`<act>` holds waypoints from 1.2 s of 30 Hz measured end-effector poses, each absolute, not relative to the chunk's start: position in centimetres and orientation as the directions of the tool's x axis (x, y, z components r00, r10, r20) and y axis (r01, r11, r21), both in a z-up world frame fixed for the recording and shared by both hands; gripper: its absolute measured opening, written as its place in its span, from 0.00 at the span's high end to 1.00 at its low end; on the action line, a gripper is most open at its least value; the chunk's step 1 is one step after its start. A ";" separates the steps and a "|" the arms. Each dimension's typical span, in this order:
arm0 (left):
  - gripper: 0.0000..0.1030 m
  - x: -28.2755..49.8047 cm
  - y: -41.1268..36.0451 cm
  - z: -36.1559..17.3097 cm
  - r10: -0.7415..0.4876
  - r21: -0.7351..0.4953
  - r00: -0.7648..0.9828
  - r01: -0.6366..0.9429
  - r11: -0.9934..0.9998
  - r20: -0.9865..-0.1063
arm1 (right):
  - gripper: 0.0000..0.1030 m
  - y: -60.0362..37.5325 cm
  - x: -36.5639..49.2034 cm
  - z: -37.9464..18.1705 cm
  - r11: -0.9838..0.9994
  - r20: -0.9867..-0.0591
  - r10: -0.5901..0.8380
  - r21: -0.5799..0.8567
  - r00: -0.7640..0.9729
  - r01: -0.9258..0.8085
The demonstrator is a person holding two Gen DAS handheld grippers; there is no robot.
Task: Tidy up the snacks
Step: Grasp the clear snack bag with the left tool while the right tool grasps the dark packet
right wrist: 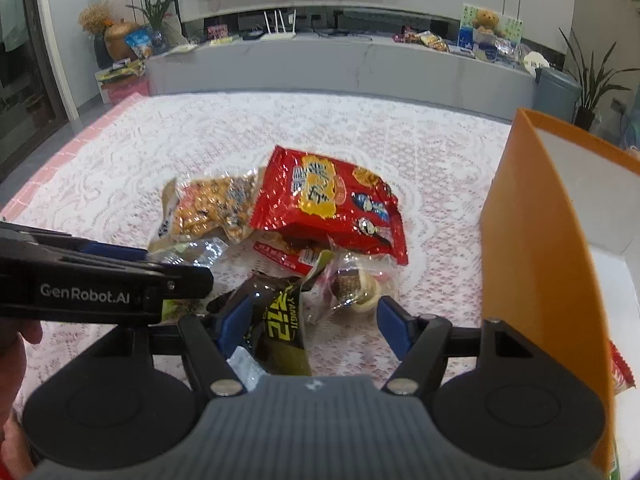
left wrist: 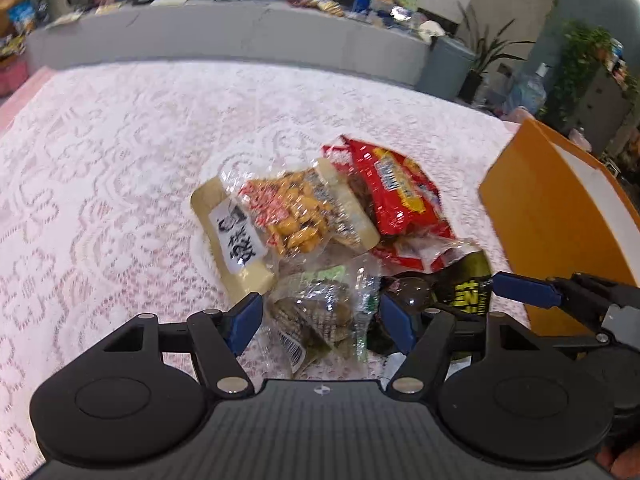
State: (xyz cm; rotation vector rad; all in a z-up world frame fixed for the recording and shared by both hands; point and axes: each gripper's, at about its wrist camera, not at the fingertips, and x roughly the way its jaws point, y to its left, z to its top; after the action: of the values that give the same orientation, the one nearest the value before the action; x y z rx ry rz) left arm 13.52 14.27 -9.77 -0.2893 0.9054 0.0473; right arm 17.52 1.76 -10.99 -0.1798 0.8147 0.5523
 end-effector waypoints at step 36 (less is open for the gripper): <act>0.47 13.6 14.1 -10.7 -0.043 -0.194 0.611 -0.182 0.964 -0.791 | 0.91 1.6 16.6 -11.3 0.820 -0.711 0.483 0.163 0.511 -0.549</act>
State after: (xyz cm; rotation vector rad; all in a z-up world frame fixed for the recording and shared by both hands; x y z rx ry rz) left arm 13.63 14.13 -10.69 -0.2670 0.9133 0.0813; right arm 16.64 1.60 -11.26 -0.0873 0.8269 0.6223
